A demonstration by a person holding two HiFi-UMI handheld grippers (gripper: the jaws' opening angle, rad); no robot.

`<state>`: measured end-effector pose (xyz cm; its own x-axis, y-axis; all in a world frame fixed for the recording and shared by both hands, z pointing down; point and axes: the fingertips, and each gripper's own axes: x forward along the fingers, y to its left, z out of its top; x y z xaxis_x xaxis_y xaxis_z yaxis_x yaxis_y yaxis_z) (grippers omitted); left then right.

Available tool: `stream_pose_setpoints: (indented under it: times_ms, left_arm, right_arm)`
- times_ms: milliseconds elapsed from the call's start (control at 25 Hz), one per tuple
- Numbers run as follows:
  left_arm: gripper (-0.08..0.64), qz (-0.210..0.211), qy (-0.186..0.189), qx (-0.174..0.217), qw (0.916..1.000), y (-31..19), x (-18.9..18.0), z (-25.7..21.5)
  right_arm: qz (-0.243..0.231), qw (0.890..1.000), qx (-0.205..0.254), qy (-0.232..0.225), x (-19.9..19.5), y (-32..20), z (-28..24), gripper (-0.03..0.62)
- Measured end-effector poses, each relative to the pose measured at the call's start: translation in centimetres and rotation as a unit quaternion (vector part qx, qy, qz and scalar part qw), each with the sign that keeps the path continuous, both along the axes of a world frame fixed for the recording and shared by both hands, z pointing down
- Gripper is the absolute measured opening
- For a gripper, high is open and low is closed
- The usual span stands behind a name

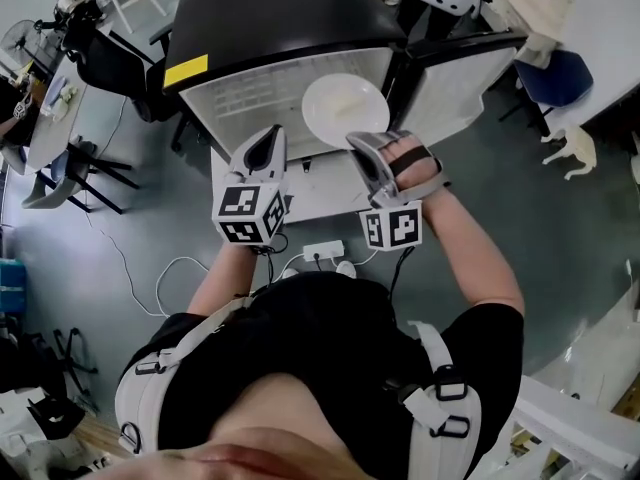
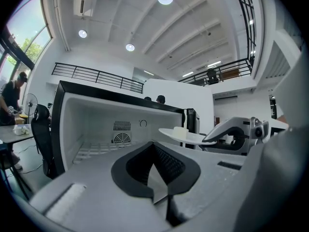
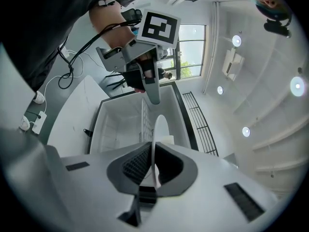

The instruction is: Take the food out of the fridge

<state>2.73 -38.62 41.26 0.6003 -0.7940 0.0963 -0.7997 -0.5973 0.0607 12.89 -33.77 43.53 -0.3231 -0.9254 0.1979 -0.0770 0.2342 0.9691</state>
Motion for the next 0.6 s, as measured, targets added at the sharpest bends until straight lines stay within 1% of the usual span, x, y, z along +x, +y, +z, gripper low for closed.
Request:
stream_pose_setpoints:
  times_ms: [360,600]
  left_arm:
    - [0.002,0.005,-0.004,-0.001,1.0000,0.05,0.07,0.08]
    - [0.003,0.003,-0.005,0.002,1.0000,0.07,-0.32,-0.07]
  right_arm:
    - [0.011,1.000,-0.003,0.008,0.08,-0.28,0.38,0.025]
    - [0.013,1.000,-0.003,0.002,-0.11,-0.58,0.19,0.025]
